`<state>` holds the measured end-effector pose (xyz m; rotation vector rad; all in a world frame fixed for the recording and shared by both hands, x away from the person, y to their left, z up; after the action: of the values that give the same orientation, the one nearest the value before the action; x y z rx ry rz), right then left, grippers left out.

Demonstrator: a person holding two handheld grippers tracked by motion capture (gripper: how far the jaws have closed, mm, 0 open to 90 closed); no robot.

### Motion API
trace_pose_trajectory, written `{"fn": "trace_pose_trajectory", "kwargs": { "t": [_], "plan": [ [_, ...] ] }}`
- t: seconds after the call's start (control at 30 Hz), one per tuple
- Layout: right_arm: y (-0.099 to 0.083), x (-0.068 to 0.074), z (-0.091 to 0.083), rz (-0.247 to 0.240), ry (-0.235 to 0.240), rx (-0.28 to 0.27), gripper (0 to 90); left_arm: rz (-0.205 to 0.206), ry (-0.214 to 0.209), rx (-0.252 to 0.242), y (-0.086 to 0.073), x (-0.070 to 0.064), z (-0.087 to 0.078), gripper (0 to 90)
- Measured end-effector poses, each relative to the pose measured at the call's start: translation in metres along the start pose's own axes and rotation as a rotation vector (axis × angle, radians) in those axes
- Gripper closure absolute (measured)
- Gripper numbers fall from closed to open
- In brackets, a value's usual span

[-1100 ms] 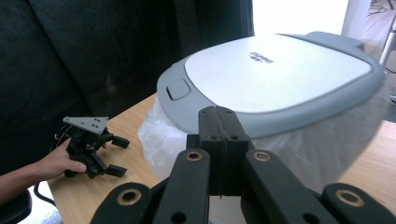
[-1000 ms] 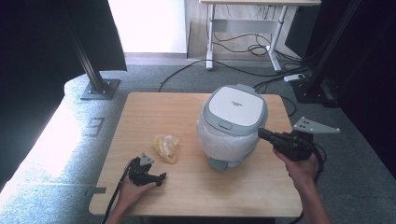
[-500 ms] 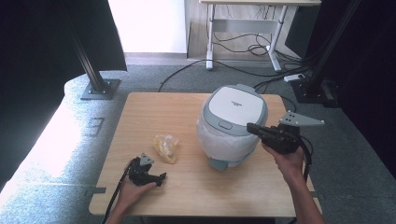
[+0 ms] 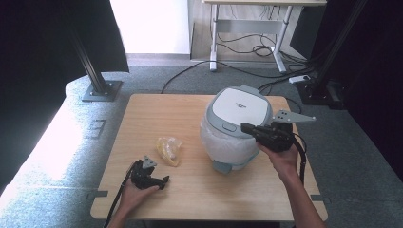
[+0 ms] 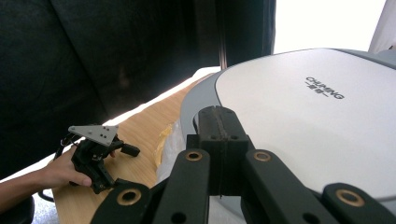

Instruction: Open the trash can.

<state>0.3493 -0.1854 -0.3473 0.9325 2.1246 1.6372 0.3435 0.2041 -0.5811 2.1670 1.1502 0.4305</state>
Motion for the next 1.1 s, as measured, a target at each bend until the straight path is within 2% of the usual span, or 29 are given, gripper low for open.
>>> {"fn": "trace_pose_trajectory", "kwargs": {
  "t": [0.37,0.6,0.8,1.1],
  "plan": [
    [0.0,-0.002,0.02,0.017,0.018,0.016,90.0,0.0,0.0,0.0,0.0,0.0,0.0,2.7],
    [0.001,-0.001,0.031,0.003,0.015,0.03,90.0,0.0,0.0,0.0,0.0,0.0,0.0,2.7],
    [0.0,-0.001,0.037,0.013,0.024,0.042,90.0,0.0,0.0,0.0,0.0,0.0,0.0,2.7],
    [-0.002,-0.001,0.038,0.012,0.035,0.034,90.0,0.0,0.0,0.0,0.0,0.0,0.0,2.7]
  ]
}}
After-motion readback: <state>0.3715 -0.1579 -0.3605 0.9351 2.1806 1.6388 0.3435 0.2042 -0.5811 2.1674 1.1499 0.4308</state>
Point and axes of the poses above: each handheld gripper's, and its own axes: z roughly forward along the jaws, y roughly out of its top, x roughly to its left, the point moved 3 cm from there along z, roughly forward along the jaws
